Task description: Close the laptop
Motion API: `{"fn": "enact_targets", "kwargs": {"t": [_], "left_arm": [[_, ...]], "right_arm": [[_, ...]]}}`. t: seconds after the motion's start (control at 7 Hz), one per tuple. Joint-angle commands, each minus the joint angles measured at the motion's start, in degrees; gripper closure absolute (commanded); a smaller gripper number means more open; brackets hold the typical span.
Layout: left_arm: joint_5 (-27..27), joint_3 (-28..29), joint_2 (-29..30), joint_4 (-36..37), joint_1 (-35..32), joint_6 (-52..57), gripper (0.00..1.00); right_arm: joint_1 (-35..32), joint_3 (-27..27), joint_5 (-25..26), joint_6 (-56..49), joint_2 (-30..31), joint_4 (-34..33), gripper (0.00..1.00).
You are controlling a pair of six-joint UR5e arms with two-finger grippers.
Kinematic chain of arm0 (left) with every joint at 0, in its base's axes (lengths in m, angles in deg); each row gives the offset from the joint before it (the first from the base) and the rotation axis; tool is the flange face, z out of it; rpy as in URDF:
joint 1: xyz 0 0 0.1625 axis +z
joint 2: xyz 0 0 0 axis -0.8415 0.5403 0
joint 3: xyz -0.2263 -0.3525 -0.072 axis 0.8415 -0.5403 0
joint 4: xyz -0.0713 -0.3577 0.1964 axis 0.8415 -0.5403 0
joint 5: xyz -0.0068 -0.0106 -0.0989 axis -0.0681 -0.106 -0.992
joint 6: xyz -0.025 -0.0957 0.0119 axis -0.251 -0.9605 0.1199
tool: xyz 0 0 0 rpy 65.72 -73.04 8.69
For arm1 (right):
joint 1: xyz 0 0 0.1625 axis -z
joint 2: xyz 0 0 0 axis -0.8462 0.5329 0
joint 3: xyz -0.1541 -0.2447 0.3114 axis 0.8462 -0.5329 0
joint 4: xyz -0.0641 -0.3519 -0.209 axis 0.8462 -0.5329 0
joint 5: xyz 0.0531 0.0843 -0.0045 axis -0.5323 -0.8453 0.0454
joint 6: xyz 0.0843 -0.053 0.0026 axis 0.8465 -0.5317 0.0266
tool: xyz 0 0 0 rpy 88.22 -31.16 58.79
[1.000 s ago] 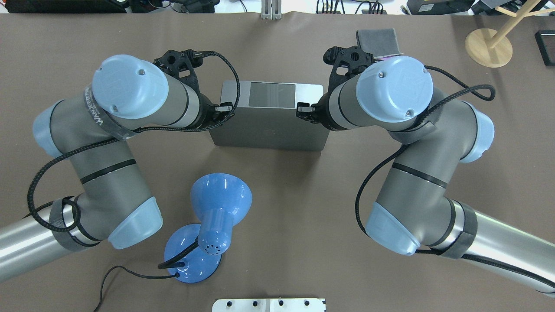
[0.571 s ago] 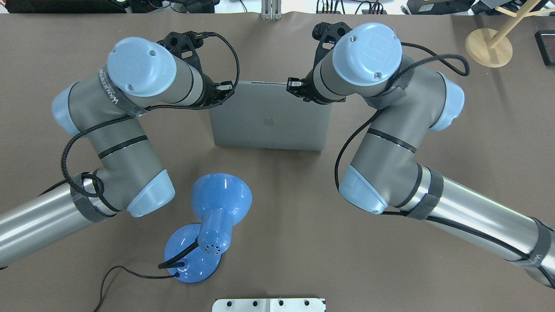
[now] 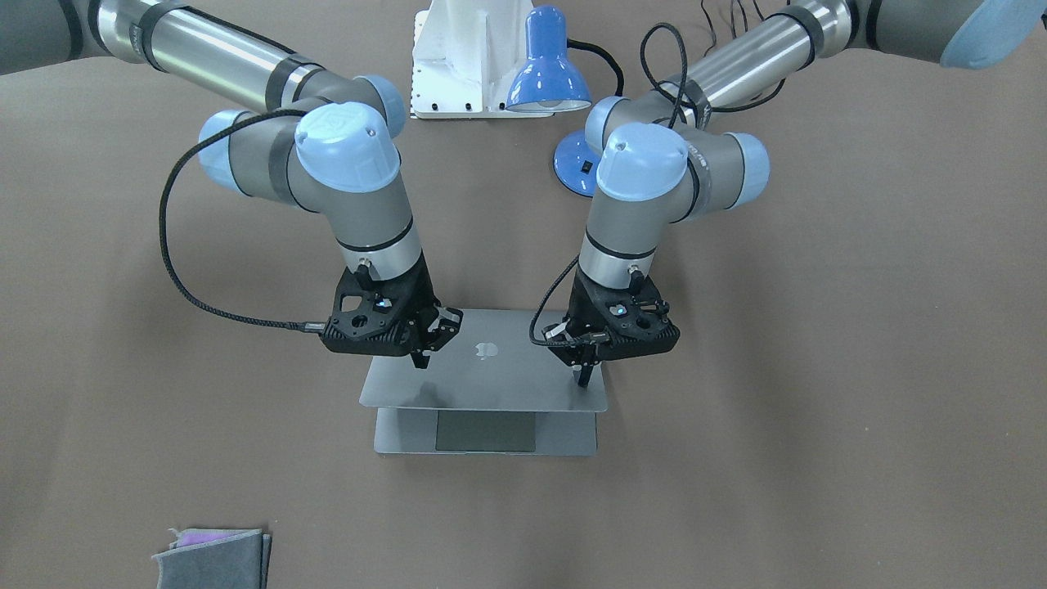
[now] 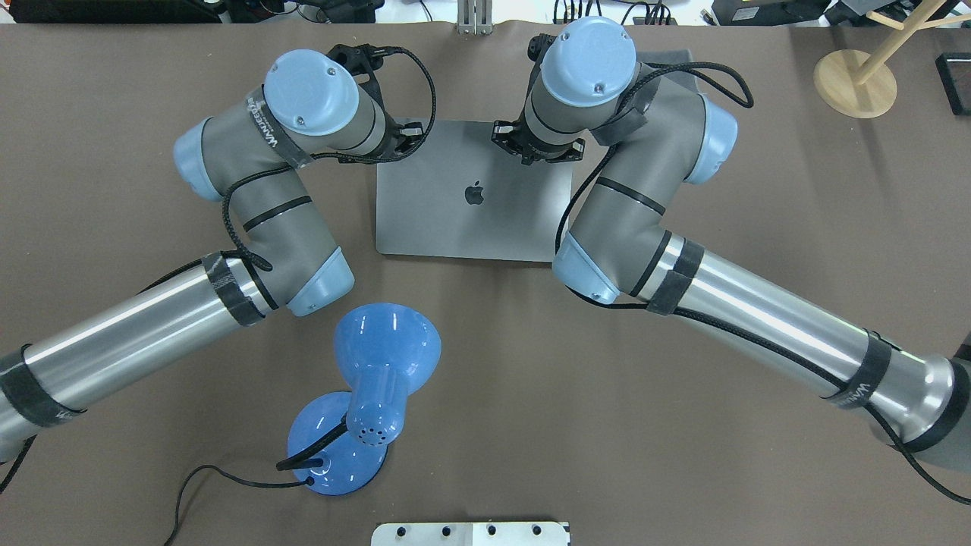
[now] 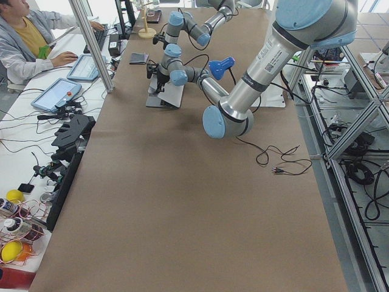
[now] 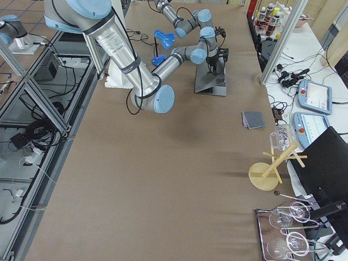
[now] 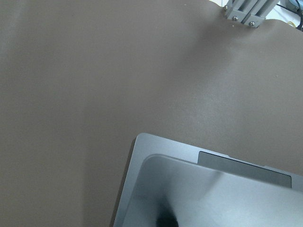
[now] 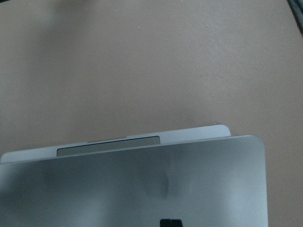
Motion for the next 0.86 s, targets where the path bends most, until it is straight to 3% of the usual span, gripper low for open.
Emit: {"fn": "enact_targets", "kwargs": {"t": [0.0, 0.43, 0.57, 0.71], "left_arm": [[-0.3, 9.4, 3.0, -5.5, 0.0, 0.3, 1.00], [-2.0, 7.4, 2.9, -5.5, -0.6, 0.3, 1.00], [-8.6, 1.6, 0.3, -3.1, -3.2, 0.4, 1.00], [-15.5, -2.4, -1.3, 0.1, -6.7, 0.7, 1.00]], "right_arm": [[-0.2, -7.9, -1.8, -0.2, -3.2, 2.1, 1.00], [-2.3, -7.7, -6.2, -0.2, -3.6, 2.0, 1.00], [-4.5, -5.4, -10.8, -0.3, -2.4, 1.6, 1.00], [-8.1, 1.7, -15.7, -0.3, 2.6, 1.3, 1.00]]}}
